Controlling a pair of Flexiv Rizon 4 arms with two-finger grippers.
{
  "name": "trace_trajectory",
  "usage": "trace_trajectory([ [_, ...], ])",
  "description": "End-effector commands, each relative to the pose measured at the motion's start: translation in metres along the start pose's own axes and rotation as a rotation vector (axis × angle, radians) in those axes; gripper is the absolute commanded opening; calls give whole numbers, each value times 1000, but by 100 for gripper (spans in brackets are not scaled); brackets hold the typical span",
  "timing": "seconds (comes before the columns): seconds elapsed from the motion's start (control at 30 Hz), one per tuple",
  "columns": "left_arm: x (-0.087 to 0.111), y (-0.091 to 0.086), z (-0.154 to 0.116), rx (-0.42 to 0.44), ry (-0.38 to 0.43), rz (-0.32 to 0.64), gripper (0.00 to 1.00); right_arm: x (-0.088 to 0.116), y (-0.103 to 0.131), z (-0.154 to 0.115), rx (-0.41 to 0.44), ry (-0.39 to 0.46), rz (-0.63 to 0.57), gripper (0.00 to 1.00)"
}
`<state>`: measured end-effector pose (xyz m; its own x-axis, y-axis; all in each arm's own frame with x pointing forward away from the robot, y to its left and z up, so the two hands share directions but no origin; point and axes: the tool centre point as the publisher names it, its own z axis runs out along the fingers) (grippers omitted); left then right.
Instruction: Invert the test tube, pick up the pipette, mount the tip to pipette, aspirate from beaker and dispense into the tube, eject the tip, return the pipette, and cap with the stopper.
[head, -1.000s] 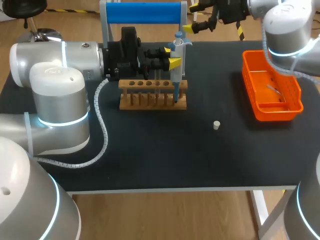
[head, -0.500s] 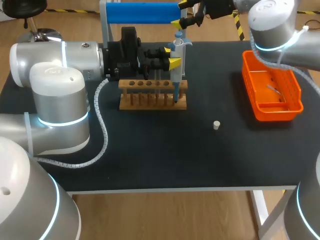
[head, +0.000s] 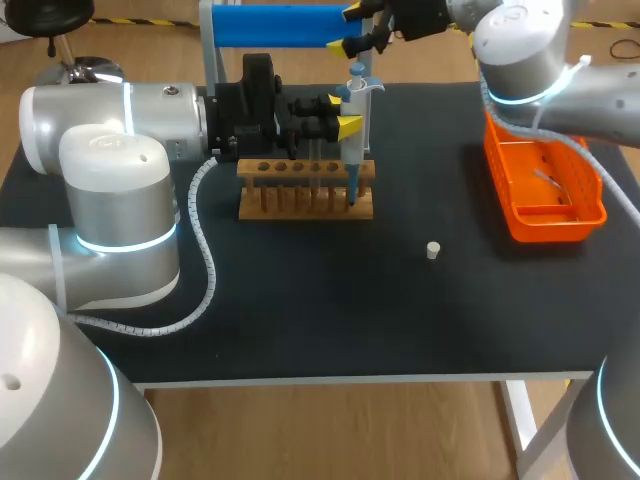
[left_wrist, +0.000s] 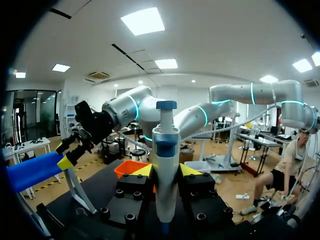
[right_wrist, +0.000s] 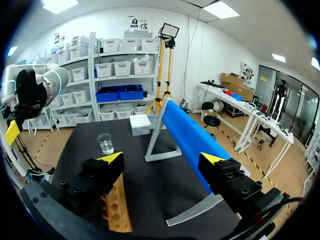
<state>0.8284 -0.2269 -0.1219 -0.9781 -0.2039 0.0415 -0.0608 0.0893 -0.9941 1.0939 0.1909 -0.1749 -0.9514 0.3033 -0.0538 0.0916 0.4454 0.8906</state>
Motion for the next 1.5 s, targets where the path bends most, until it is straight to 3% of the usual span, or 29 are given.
trace_trajectory([
  [0.03,0,1,1,3,-2,1,0,-3,1,5,6,0,0,100],
  [1.27,0,1,1,3,-2,1,0,-3,1,6,7,-5,-5,100],
  [1.5,-23,12,-39,-66,-144,-43,0,-3,1,6,7,-5,-5,100],
])
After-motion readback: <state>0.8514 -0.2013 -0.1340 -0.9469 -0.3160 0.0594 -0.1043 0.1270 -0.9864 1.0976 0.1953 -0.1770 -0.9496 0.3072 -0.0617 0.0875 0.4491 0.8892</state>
